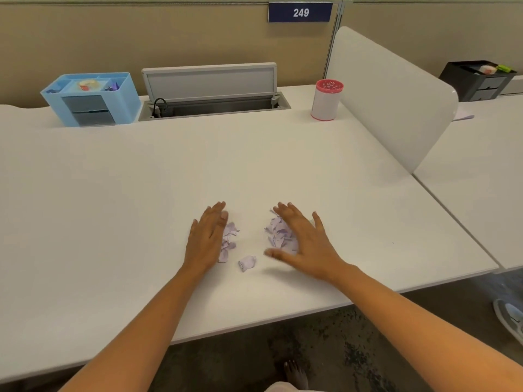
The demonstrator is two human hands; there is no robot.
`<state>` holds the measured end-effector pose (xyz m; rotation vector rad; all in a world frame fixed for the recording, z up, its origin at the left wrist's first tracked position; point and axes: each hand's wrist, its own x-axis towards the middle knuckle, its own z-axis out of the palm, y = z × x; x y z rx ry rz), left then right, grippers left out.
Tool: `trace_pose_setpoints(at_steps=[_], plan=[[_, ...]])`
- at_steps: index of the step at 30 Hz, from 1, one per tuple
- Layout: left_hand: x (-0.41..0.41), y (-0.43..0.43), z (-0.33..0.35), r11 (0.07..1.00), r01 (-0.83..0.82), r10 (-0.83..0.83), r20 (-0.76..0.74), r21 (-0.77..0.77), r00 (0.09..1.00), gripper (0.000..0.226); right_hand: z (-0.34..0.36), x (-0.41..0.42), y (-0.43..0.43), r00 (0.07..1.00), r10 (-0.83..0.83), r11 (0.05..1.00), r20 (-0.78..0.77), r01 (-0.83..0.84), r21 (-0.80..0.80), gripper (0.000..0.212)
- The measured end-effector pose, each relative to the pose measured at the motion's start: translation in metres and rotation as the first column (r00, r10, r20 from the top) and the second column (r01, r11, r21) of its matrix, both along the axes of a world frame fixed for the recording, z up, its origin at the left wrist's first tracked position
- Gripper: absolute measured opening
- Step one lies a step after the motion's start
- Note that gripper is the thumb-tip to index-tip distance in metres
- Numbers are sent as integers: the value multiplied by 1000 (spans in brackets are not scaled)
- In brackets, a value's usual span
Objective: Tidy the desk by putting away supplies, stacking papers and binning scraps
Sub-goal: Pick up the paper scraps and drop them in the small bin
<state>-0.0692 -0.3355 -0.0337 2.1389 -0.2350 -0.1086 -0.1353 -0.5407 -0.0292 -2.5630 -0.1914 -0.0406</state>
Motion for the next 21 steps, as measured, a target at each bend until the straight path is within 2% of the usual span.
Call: trace_pose_setpoints(at_steps=[2, 5, 10, 15, 18, 21], plan=[[-3, -1, 3, 985, -95, 90, -35, -145, 995, 43, -5, -2, -2, 995, 100, 978, -11, -100, -181, 99], [-12, -7, 3, 978, -124, 118, -45, -169, 992, 53, -11, 8, -2, 985, 171, 941, -5, -165, -295, 97], [-12, -23, 1, 935, -220, 192, -127, -277, 973, 54, -10, 42, 0, 988, 154, 943, 30, -138, -303, 94], [-23, -52, 11, 928, -217, 167, -184, -301, 969, 61, -13, 72, -14, 994, 52, 947, 98, -18, -320, 91], [-17, -63, 14, 872, -251, 174, -213, -420, 962, 47, -12, 74, -26, 983, -6, 973, 181, 48, -227, 90], [1, -49, 11, 802, -331, 255, -216, -497, 942, 48, -12, 63, -23, 961, 68, 993, 267, -38, -115, 81]])
